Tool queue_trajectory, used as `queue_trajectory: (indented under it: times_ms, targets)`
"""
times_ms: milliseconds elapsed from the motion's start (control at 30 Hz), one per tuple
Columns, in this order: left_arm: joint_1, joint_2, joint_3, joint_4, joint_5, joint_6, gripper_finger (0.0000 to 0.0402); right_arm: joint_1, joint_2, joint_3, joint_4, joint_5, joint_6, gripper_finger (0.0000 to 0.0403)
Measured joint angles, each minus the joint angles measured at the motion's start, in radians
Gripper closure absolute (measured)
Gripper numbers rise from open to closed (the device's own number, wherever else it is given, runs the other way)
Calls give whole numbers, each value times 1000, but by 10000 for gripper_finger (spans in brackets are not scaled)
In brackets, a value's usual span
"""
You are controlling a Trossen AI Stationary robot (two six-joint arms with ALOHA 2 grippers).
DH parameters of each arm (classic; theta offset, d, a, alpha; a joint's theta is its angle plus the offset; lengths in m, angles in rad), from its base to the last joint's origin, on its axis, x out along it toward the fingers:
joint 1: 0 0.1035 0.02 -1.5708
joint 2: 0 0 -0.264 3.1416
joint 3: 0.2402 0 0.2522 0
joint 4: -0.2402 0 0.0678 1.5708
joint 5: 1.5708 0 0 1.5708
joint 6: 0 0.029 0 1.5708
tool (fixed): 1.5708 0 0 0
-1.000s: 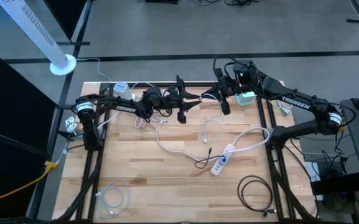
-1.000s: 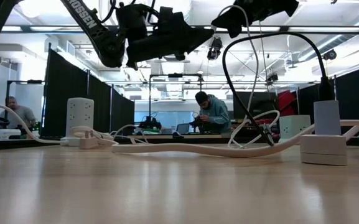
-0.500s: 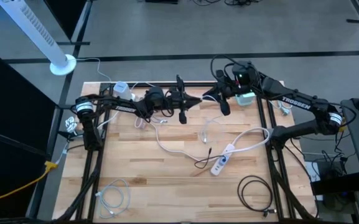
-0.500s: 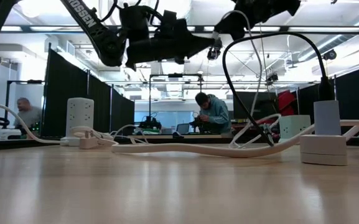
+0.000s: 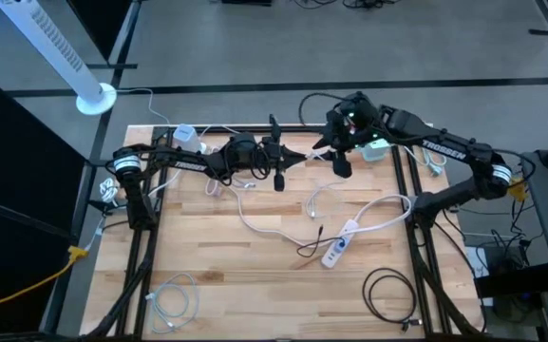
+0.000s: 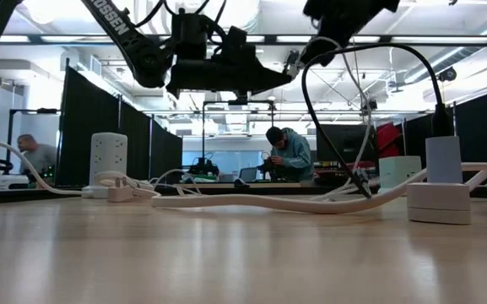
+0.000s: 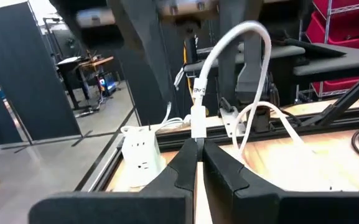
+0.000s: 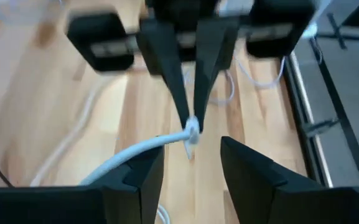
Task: Insert USB
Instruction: Insert the white charger cable into the green outlet extension
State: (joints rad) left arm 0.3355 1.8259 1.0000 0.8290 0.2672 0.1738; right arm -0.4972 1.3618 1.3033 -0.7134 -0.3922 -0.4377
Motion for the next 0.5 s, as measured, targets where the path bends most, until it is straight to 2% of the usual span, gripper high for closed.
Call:
queue_trajectory:
  times_ms: [200,367,500]
  targets:
    - [0,0,0,-38,-5,-1,399,28,51,66,-21,25,-23,251]
    - [0,0,0,-55,-27,-2,399,35,89,127,-113,138,-51,268]
    - [0,0,0,-54,-28,-2,400,35,141,159,-181,157,-49,283]
